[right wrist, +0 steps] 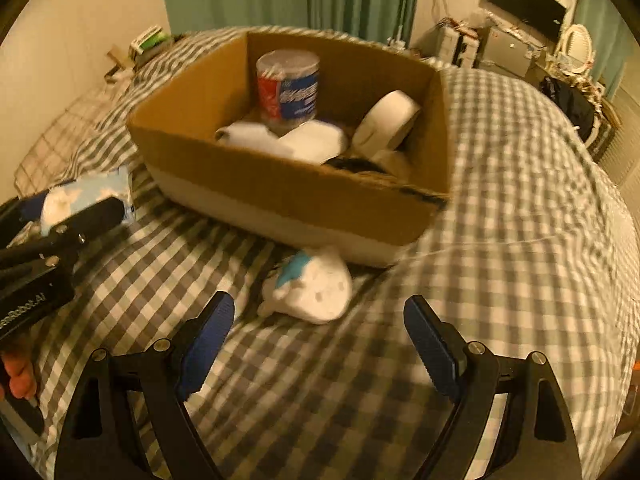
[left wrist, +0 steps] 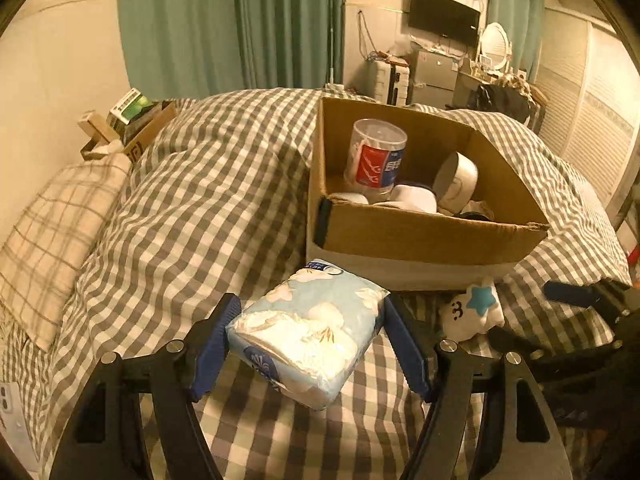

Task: Organize objects
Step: 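Grasp the white plush toy with blue star with the right tool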

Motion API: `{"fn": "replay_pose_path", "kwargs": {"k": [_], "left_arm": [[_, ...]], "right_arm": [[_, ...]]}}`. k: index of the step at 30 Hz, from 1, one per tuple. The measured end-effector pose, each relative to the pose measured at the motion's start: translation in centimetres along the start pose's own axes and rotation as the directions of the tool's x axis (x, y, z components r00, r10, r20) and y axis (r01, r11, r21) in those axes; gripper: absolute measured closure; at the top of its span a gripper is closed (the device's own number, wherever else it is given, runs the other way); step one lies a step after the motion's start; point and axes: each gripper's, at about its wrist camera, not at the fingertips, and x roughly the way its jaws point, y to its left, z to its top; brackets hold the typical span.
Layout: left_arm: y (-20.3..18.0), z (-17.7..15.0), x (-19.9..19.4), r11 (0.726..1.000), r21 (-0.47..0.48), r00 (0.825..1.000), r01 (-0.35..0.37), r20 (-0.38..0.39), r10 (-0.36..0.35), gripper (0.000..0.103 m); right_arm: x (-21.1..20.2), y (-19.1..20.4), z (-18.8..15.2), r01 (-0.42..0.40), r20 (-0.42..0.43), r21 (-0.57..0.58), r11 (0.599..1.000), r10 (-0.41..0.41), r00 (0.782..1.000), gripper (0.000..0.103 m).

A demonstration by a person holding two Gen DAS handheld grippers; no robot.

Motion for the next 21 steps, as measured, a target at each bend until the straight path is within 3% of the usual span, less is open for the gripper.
{"fn": "replay_pose_path", "kwargs": {"k": [9,11,13,21], "left_arm": [[1.0,-0.4,0.6,0.999,-0.043,0.999,0.023,-0.02,-0.024,0.029],[1.0,-0.5,0.6,0.999,-0.039,0.999,0.024,-0.02,-0.025,0.029],[0.9,-0.5,0.6,0.999,-0.04,0.999,0.03,-0.015,-0.031,0.029],[1.1,-0.7,0.4,0.997,-0.055,0.998,0.054,-0.014,-0.055,0.029]], "right_arm": [[5.3,1.6,0.8,0.019,-0.128,-0.024,1.0,-0.022,0.991,0.019],[6.2,2.0,0.9,0.039,-0.149,-0.039,0.998,-0.045,0.988,0.023],[6.7,2.3,0.9,0.06,-0.16,-0.06,0.996,-0.069,0.985,0.034],[3.7,1.4,0.1,0.012,-0.074,-0.025,1.0,-0.014,0.997,0.038]]}}
